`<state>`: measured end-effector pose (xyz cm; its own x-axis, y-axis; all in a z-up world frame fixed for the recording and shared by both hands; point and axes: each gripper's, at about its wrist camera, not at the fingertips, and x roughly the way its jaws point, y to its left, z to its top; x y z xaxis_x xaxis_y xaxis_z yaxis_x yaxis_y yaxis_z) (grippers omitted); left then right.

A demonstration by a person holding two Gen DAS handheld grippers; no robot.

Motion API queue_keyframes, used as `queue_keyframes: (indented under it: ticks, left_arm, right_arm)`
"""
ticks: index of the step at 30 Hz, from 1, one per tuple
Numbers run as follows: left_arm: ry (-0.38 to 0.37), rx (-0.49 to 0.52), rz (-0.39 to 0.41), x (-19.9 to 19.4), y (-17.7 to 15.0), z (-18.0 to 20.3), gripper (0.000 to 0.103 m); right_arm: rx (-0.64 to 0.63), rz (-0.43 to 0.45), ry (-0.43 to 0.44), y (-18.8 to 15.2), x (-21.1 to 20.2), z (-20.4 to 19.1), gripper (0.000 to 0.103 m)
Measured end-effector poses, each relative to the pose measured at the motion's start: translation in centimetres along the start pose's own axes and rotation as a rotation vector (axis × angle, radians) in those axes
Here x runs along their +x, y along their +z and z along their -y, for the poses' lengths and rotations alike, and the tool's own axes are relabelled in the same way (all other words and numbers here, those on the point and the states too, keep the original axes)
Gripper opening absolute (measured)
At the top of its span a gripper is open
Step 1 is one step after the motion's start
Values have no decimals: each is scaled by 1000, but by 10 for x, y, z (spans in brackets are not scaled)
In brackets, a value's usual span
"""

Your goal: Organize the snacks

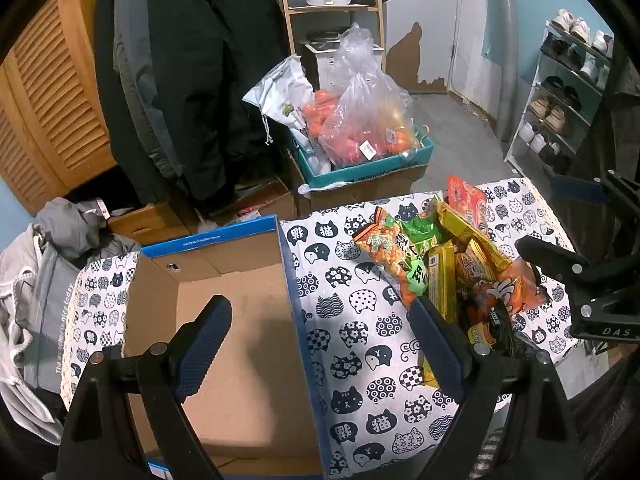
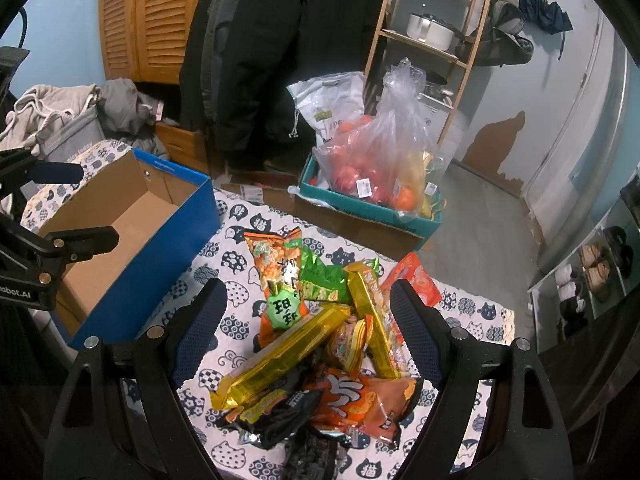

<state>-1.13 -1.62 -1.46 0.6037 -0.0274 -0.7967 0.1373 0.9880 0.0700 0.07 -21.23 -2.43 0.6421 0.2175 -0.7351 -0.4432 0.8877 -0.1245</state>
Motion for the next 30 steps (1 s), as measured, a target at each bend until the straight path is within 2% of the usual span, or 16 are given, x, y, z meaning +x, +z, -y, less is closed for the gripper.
queue_keyframes:
  ticks: [11,19,30]
  left_arm:
    - [-14,-8,-31,12,-10,8,92]
    - [-43,-28,-137,43,8,7,92]
    - [-72,-43,-179,71,37,18,92]
  right_arm:
    - [7,-12,2,-7,2,8,82]
    - [31,-55,-37,-14,12,40,82]
    - [52,-146,-52,-10,45,88,82]
